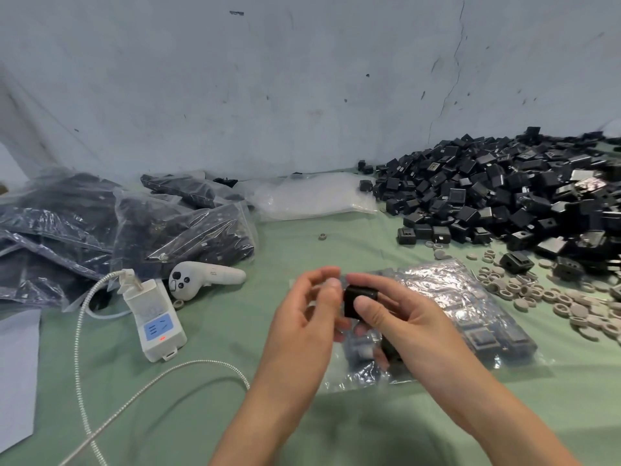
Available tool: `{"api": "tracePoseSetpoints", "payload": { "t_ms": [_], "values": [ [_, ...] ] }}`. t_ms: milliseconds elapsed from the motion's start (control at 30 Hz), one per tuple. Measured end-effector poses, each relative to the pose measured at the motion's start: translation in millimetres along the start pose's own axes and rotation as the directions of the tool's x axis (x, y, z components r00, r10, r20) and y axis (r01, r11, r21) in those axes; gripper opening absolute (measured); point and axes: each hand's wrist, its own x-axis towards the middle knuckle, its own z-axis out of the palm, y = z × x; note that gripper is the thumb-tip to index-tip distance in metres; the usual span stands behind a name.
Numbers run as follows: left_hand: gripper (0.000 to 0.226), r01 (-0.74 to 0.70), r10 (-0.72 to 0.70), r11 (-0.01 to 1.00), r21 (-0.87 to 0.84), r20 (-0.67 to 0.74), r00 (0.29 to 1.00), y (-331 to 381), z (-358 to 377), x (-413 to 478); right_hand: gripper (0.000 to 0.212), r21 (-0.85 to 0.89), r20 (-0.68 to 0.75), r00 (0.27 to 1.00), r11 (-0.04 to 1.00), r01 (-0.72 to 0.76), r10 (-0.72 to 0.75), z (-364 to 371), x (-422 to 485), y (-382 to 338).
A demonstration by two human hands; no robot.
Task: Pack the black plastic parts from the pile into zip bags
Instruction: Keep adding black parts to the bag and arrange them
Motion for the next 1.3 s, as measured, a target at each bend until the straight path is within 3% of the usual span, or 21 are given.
{"api": "tracePoseSetpoints", "payload": {
  "t_ms": [67,167,267,433,533,600,700,800,900,967,1133,1300],
  "values": [
    [0.016,0.017,-0.017,1.000,-0.007,0.051,0.999,-0.1,2.1,-3.2,0.030,0.015,0.049,0.999,1.000,-0.006,0.005,0.1,-2.0,0.3],
    [0.021,0.026,-0.030,0.998,0.062,0.069,0.997,-1.1,-1.3,-6.9,0.032,0.051,-0.001,1.000,0.998,-0.026,0.026,-2.0,-1.9,1.3],
    [0.019,0.020,-0.027,0.986,0.166,0.035,0.999,-4.4,-3.0,-10.2,0.040,0.075,-0.056,0.997,0.996,-0.054,0.058,-0.9,-1.2,2.0],
    [0.020,0.007,-0.008,0.998,0.059,0.007,1.000,-6.1,-1.3,-15.2,0.031,-0.007,-0.021,0.999,0.999,-0.046,0.046,2.2,-3.2,-0.5],
    [0.017,0.012,-0.002,0.995,0.098,-0.102,0.995,-7.0,-7.9,-11.8,0.028,0.003,-0.027,0.997,0.997,-0.076,0.076,2.7,-3.4,0.8],
    [0.014,0.085,-0.054,0.990,0.112,-0.259,0.964,-9.4,-24.6,-6.1,0.024,0.176,-0.126,0.979,0.975,-0.135,0.158,0.3,1.7,2.4],
    [0.014,0.232,-0.162,0.964,0.132,-0.404,0.900,-15.0,-50.7,-2.5,0.020,0.561,-0.212,0.917,0.811,-0.169,0.338,-11.5,7.7,0.8],
    [0.016,0.353,-0.264,0.914,0.201,-0.368,0.892,-26.8,-57.1,-4.0,0.021,0.733,-0.180,0.894,0.663,-0.156,0.410,-22.3,7.8,-0.6],
    [0.011,0.400,-0.315,0.892,0.211,-0.346,0.884,-34.9,-57.3,-2.0,0.021,0.790,-0.151,0.886,0.592,-0.158,0.438,-28.5,7.6,1.0],
    [0.007,0.430,-0.368,0.890,0.151,-0.319,0.873,-36.1,-57.5,-0.9,0.020,0.801,-0.148,0.891,0.581,-0.146,0.429,-31.1,7.8,1.6],
    [0.003,0.444,-0.390,0.868,0.221,-0.249,0.887,-33.7,-49.5,-3.9,0.020,0.804,-0.142,0.904,0.580,-0.133,0.404,-34.6,8.8,2.9],
    [0.019,0.410,-0.340,0.824,0.390,-0.237,0.910,-28.4,-42.7,-6.7,0.023,0.789,-0.139,0.908,0.598,-0.140,0.395,-34.6,9.5,2.5]
  ]
}}
